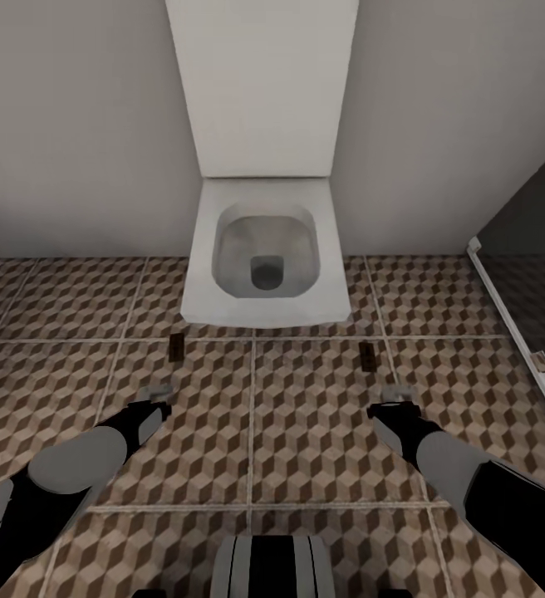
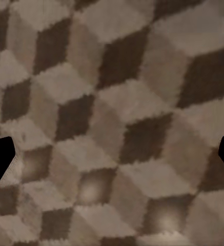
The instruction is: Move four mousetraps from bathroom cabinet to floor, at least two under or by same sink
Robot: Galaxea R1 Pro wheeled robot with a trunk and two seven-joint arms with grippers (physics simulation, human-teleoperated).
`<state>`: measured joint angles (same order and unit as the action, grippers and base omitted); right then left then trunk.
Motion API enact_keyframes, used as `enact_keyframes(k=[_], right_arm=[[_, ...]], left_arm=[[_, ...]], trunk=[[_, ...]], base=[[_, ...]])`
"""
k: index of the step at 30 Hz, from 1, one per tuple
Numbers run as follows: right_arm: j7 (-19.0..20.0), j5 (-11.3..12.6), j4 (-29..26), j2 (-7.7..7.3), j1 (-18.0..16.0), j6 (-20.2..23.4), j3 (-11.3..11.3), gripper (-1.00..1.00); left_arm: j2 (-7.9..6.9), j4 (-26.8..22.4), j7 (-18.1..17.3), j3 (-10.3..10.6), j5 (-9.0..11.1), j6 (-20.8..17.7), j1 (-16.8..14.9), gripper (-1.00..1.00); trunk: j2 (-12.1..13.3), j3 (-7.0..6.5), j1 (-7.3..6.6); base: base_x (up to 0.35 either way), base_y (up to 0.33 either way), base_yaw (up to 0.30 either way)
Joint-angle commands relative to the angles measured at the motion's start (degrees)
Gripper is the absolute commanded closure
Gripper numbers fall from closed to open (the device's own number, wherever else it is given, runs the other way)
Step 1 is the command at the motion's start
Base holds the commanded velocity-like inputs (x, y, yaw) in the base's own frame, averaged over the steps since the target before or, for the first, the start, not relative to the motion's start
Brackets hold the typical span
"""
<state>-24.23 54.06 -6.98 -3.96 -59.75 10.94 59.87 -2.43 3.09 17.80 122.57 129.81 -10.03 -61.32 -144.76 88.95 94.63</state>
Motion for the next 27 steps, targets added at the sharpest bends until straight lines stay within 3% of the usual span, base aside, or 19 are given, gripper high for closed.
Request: enact_keyframes(k=[1,7,16,27], right_arm=[[-0.37,0.26,-0.23,-0.05,-0.01,0.48,0.46,-1.0],[-0.37,0.23,-0.26,0.12,-0.01,-0.6,0.53,-1.0],[-0.37,0.08,-0.04,0.3,0.13,-6.44,0.66,-1.0],[-0.37,0.04,0.2,0.39,1.13,-8.63,0.73,-1.0]], left_arm=[[0.03,-0.01,0.16,0.48,0.35,-0.26,-0.03,-1.0],[0.25,-0.05,0.14,0.54,0.3,-0.25,-0.03,-1.0],[0.44,-0.52,0.13,0.56,0.27,-0.25,-0.03,-1.0],[0.36,-0.92,0.13,0.56,0.17,-0.28,0.09,-1.0]], trunk=[[0.0,-0.2,-0.03],[0.08,-1.52,-0.19],[0.2,-3.52,-0.42],[0.35,-5.96,-0.7]], base=[[0.0,0.0,0.0],[0.0,0.0,0.0],[0.0,0.0,0.0],[0.0,0.0,0.0]])
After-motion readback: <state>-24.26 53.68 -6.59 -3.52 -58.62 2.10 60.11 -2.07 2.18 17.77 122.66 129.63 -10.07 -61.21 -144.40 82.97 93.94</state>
